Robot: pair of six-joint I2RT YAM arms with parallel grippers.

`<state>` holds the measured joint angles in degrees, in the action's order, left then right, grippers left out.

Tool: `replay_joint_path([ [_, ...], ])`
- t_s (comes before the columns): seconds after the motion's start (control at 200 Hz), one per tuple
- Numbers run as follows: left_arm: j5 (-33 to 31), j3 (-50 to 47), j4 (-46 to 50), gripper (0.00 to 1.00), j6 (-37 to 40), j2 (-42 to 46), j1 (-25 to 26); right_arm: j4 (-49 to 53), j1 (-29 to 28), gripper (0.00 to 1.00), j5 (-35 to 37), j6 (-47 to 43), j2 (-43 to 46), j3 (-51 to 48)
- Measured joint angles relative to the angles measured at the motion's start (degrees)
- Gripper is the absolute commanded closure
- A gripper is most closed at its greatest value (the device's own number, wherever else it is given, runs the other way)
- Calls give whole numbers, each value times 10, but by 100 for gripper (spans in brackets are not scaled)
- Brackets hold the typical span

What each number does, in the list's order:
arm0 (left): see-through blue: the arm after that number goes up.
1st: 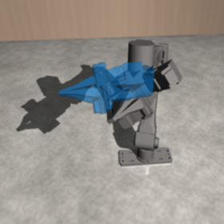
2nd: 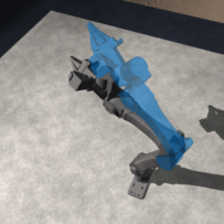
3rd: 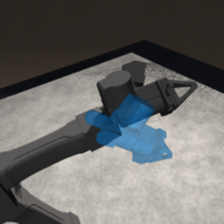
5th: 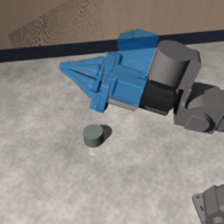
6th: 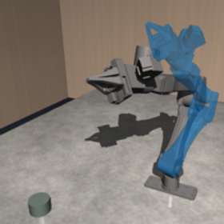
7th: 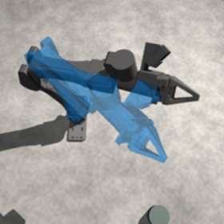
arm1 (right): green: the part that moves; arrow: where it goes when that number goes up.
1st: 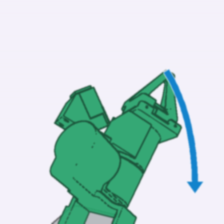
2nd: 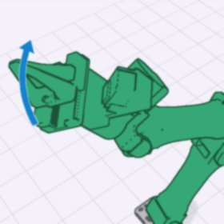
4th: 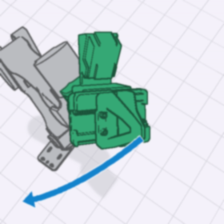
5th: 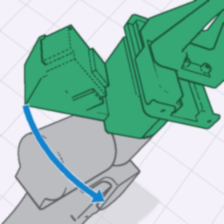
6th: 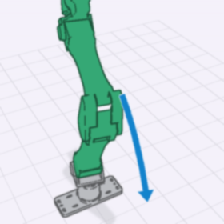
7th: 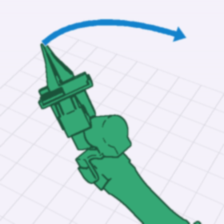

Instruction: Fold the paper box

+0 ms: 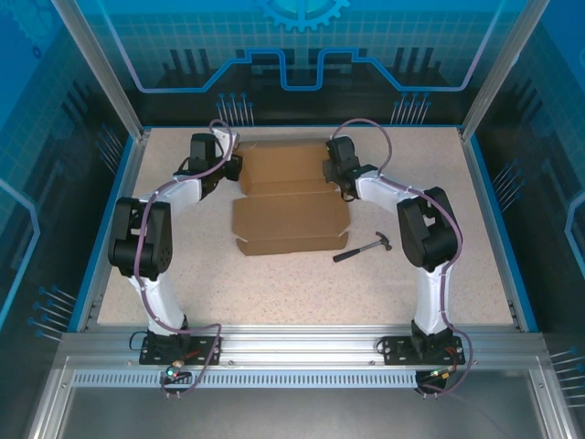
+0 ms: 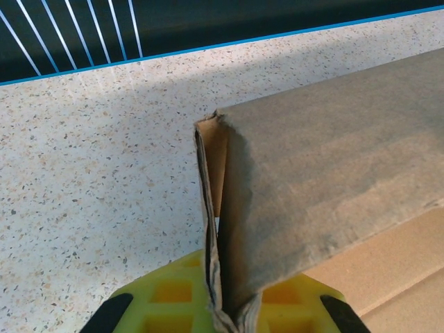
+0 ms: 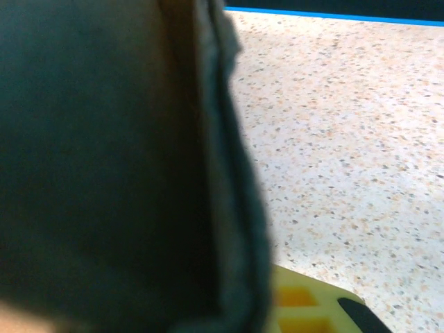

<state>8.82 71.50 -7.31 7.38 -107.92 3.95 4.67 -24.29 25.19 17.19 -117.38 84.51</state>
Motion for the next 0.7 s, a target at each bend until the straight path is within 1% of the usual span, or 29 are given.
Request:
replay_joint_path([
  [0.08,0,0,0,100,0,0,0,7,-9,81,30,6,0,2],
  [0.155,1,0,0,100,0,0,0,11,-13,77,43,10,0,2],
  [0.22,1,0,0,100,0,0,0,13,-14,72,44,11,0,2],
  [0.3,0,0,2,100,0,1,0,12,-13,63,41,11,0,1],
  [0.425,-1,0,7,100,0,3,-1,9,-7,48,12,5,16,-24],
  [0.53,-2,0,8,100,0,3,-1,10,-1,38,-21,3,42,-53],
  [0.605,-5,0,10,100,0,4,-1,11,1,32,-50,4,68,-75],
  [0.7,-10,3,16,100,1,4,-1,19,2,29,-88,0,105,-96],
])
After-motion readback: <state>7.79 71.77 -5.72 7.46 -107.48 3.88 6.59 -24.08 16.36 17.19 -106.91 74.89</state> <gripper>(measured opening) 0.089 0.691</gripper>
